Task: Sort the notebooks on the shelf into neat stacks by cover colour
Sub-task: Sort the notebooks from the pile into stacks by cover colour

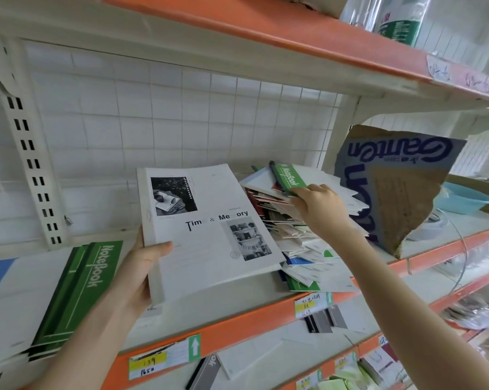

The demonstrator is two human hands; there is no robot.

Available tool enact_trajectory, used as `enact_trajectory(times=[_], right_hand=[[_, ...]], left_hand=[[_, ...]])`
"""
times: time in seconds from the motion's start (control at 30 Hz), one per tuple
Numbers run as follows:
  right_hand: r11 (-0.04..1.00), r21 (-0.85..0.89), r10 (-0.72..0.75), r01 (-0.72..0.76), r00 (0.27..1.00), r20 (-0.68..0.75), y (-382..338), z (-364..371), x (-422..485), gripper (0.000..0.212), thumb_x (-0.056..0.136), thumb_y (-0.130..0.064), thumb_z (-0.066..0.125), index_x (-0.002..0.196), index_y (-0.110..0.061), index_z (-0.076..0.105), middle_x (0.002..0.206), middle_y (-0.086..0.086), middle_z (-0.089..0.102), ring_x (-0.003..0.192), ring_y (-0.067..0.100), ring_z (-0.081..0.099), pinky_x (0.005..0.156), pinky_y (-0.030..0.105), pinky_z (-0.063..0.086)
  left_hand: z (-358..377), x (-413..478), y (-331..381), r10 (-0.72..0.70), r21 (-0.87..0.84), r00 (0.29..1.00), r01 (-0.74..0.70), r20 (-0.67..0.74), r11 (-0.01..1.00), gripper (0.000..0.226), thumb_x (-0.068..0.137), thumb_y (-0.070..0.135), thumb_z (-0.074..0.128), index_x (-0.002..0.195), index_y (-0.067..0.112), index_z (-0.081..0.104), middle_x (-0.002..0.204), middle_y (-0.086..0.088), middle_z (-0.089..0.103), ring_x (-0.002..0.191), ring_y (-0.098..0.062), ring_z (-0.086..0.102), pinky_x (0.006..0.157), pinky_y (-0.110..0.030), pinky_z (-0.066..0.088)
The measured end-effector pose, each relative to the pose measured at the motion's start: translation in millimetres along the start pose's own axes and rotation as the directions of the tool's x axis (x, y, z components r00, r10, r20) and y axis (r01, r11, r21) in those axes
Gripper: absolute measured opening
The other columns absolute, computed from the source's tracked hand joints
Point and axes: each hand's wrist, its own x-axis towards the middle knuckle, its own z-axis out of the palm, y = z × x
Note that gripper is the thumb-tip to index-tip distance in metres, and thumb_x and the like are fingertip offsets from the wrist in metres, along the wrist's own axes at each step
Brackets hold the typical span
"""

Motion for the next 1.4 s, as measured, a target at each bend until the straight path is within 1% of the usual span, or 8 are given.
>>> enact_trajectory(times=[0.17,0.37,0.47,0.57,0.7,0.87,1.13,1.4], right_hand=[[0.926,0.260,-0.219,0.274,0.950,-0.221,-24.9,-7.4,-8.4,0.026,0.086,-0.014,0.052,0.096,0.001,0.070,0.076,0.013,0.070,0.057,0.030,0.065,0.047,0.031,0.052],[0.837,0.236,-0.474,0.495,0.869,-0.142,-104.2,9.2,-36.5,0.022,0.068,-0.010,0.058,0.083,-0.016,0.072,0.073,0.001,0.071,0.053,0.025,0.064,0.045,0.023,0.047],[0.894,0.231,-0.382,0.384,0.922,-0.055,-102.8,18.1,-27.4,0.040,0.083,-0.032,0.042,0.107,-0.015,0.068,0.111,0.005,0.068,0.097,0.025,0.066,0.077,0.040,0.051],[0.950,0.174,-0.289,0.258,0.938,0.192,-78.9,15.3,-15.2,0.076,0.082,-0.056,0.014,0.135,-0.014,0.048,0.144,0.005,0.043,0.135,0.023,0.037,0.105,0.043,0.025],[0.925,0.095,-0.374,0.367,0.842,0.388,-70.8,4.2,-20.8,0.105,0.062,-0.072,-0.002,0.148,-0.017,0.021,0.157,0.004,0.012,0.145,0.019,0.008,0.113,0.043,0.008],[0.867,0.120,-0.470,0.483,0.714,0.519,-73.8,-7.0,-35.9,0.121,0.058,-0.089,0.021,0.149,-0.010,0.010,0.157,0.012,0.000,0.145,0.026,-0.003,0.113,0.049,0.005],[0.902,0.299,-0.431,0.311,0.670,0.604,-94.2,-3.9,-50.1,0.111,0.069,-0.086,0.015,0.149,-0.011,-0.008,0.156,0.008,-0.016,0.143,0.017,-0.015,0.114,0.048,-0.003],[0.846,0.486,-0.471,0.221,0.737,0.485,-111.7,5.8,-48.2,0.075,0.096,-0.041,0.042,0.149,-0.004,0.004,0.157,0.009,-0.007,0.145,0.016,-0.005,0.115,0.034,-0.001]], left_hand=[[2.0,1.4,0.7,-0.004,-0.035,1.000,0.005,0.022,0.999,0.037,0.090,0.004,0.045,0.122,0.021,0.053,0.079,0.003,0.074,0.064,-0.015,0.071,0.062,-0.033,0.046],[9.5,2.1,-4.0,-0.011,-0.108,0.996,0.002,-0.089,0.994,0.027,0.098,0.018,0.041,0.124,0.024,0.048,0.093,-0.004,0.064,0.081,-0.022,0.060,0.064,-0.035,0.044],[7.3,1.1,-2.6,-0.035,-0.076,0.996,0.028,-0.083,0.997,0.017,0.098,0.019,0.041,0.106,0.027,0.055,0.092,-0.003,0.064,0.081,-0.021,0.060,0.064,-0.034,0.044],[6.0,2.0,-4.4,-0.031,-0.046,0.998,0.028,-0.057,0.999,0.017,0.098,0.020,0.043,0.104,0.031,0.054,0.094,0.000,0.065,0.085,-0.020,0.061,0.066,-0.034,0.045],[10.8,4.7,-7.2,-0.022,-0.052,0.999,0.019,-0.045,0.998,0.021,0.098,0.019,0.043,0.116,0.026,0.051,0.096,0.000,0.066,0.084,-0.017,0.062,0.064,-0.032,0.045],[16.9,5.9,-12.3,-0.039,-0.061,0.999,0.039,-0.005,0.997,0.026,0.098,0.020,0.042,0.122,0.025,0.049,0.096,-0.005,0.066,0.081,-0.022,0.063,0.062,-0.032,0.045],[23.3,10.3,-21.1,-0.028,-0.095,0.998,0.034,0.064,0.995,0.033,0.096,0.025,0.044,0.129,0.025,0.047,0.105,-0.009,0.067,0.078,-0.023,0.069,0.054,-0.035,0.055],[18.7,5.1,-19.7,0.010,-0.091,0.999,-0.006,0.046,0.996,0.050,0.083,-0.005,0.052,0.126,0.020,0.049,0.094,-0.008,0.067,0.062,-0.016,0.069,0.043,-0.030,0.052]])
